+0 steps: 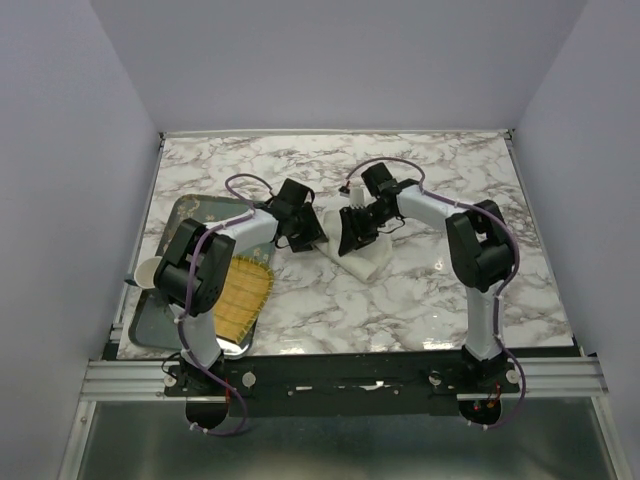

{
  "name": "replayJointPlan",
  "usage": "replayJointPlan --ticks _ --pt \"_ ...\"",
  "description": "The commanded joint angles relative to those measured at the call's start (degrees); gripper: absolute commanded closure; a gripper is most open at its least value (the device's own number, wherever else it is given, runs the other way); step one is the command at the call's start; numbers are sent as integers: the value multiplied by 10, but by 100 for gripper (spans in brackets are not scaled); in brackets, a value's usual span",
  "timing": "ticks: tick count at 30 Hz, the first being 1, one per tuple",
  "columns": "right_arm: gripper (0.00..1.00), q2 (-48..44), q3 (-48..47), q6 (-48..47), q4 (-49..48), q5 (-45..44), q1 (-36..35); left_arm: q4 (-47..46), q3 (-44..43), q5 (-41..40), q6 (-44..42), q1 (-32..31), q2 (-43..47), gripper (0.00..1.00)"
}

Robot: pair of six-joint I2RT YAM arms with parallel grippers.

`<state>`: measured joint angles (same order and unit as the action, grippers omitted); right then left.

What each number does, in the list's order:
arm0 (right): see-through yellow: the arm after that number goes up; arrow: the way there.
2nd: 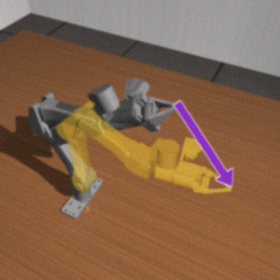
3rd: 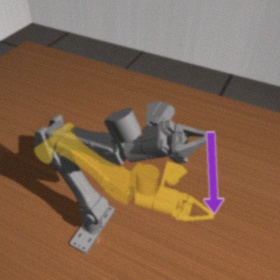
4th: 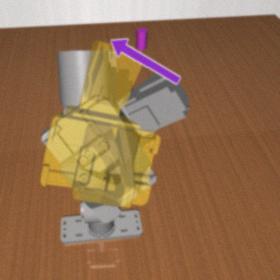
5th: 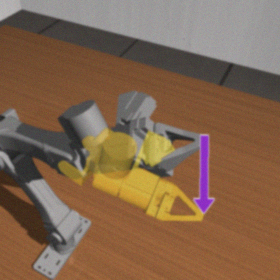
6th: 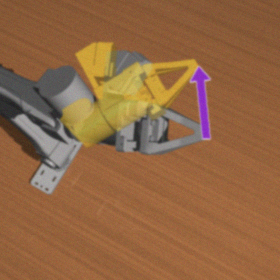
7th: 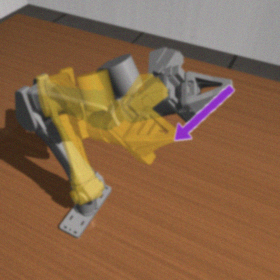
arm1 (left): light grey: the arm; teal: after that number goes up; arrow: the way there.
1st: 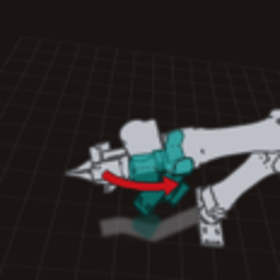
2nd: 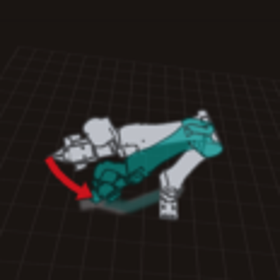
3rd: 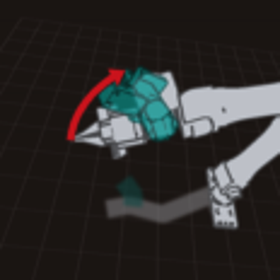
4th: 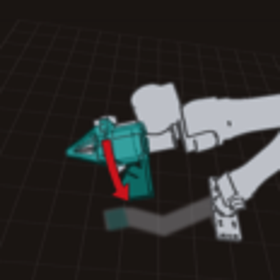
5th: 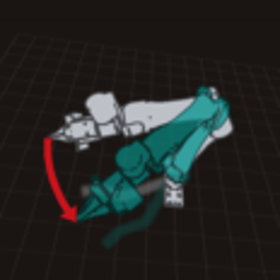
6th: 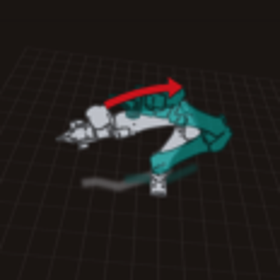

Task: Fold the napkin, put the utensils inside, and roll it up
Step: Roll the napkin with the utensil

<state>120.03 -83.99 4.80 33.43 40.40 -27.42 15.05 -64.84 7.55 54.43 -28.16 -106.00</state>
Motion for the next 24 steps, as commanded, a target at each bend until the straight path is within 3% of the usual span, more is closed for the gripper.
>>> replayJointPlan --ticks 1,5,10,24 --pt "54 -65 -10 -18 67 -129 -11 31 13 -21 -10 0 -47 41" --pt "51 -98 -21 -30 83 -213 -39 26 9 -11 -11 -1 -56 41" --pt "48 -104 -39 -33 91 -248 -68 25 8 -7 -13 -6 -55 42" --pt "46 -70 2 -43 2 -367 -131 28 -1 0 -19 -8 -55 42"
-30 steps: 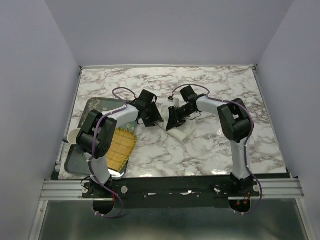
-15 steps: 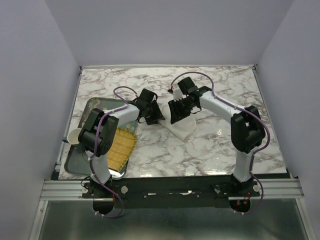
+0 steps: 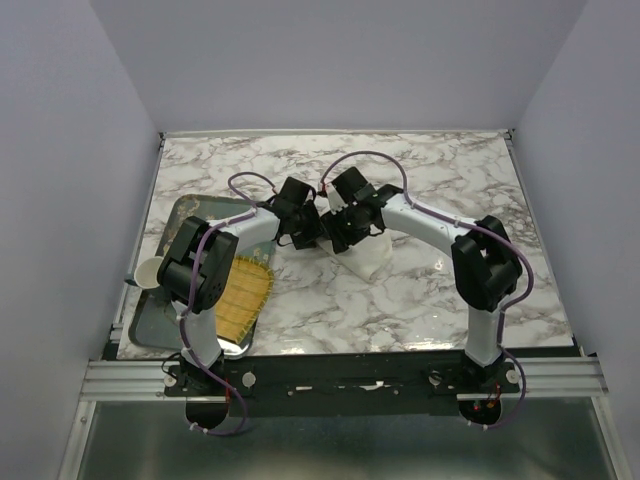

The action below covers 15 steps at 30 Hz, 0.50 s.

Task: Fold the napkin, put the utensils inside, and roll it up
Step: Roll the napkin with the utensil

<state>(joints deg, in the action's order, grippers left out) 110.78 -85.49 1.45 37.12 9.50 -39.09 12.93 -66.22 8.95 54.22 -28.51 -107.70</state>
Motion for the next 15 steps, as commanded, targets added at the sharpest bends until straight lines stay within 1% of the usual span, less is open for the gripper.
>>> replayJointPlan --ticks 1,10,13,14,15 --pt "45 24 21 -9 -39 -64 -17 49 13 -15 -16 -5 -37 42" --pt "45 41 39 0 -57 -79 -29 49 7 -10 -18 -5 -37 43" --pt "45 46 50 9 -70 -91 -35 49 5 -7 -18 -5 -37 43" --pt "45 50 52 12 -71 -115 -36 49 6 -6 -17 -4 -36 43" --pt "45 52 53 14 -72 -120 -36 48 6 -6 -17 -5 -36 43"
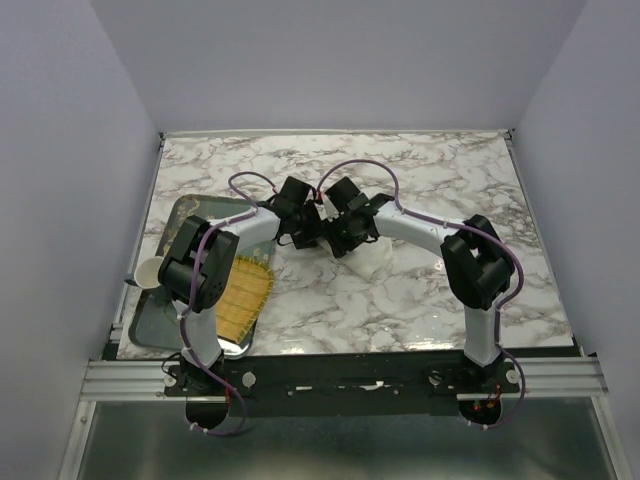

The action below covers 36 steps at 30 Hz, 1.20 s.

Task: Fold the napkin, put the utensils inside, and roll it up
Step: Roll the napkin with the utensil

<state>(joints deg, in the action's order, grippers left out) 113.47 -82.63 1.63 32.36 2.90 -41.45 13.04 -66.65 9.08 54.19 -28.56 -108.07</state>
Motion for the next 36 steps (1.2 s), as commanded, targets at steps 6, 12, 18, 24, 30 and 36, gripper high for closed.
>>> replayJointPlan --ticks 6,12,18,24,30,36 --pt "45 35 49 15 -47 -81 -15 43 14 7 -18 -4 -22 42" --pt "45 45 63 20 -61 -104 -15 39 8 16 -20 -4 -12 41" --pt "59 50 75 24 -73 -151 -15 35 8 30 -19 -4 -9 40" --pt "52 57 80 29 -77 -153 -15 30 10 34 -24 -2 1 37" --pt "48 66 85 29 -84 -161 -16 23 13 43 -23 1 -6 37" --pt "58 66 85 40 -85 -108 -14 29 13 30 -39 9 10 36"
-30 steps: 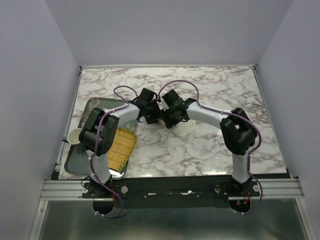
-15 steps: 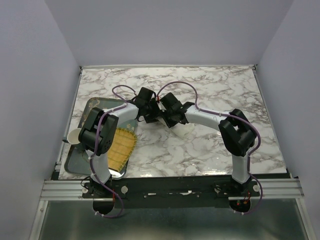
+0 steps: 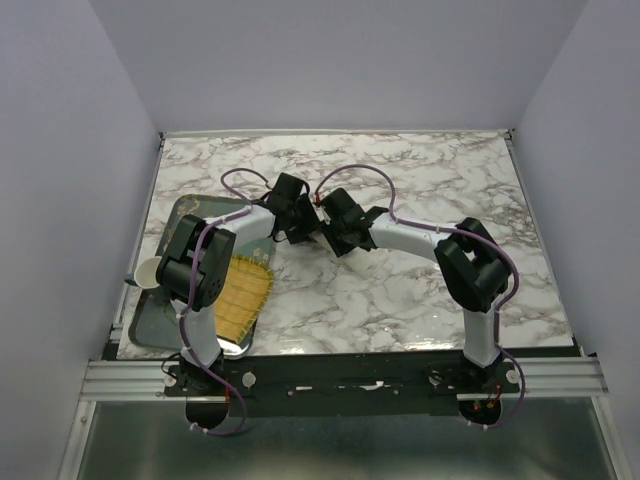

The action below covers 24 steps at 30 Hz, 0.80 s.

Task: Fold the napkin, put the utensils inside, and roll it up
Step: Roll the napkin with the utensil

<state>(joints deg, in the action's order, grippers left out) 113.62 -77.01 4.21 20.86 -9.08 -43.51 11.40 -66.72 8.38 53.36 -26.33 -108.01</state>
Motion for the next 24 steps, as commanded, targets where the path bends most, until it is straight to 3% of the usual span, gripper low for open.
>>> replayJointPlan --ticks 1,5,15,24 --pt "61 63 28 16 31 25 7 45 14 35 -34 -13 15 36" --pt "71 61 33 34 29 119 29 59 10 13 -61 -8 50 32" --pt "75 78 25 74 23 399 113 86 16 13 -82 0 119 28" --pt "72 146 -3 72 29 621 184 64 -10 91 -56 -5 37 35"
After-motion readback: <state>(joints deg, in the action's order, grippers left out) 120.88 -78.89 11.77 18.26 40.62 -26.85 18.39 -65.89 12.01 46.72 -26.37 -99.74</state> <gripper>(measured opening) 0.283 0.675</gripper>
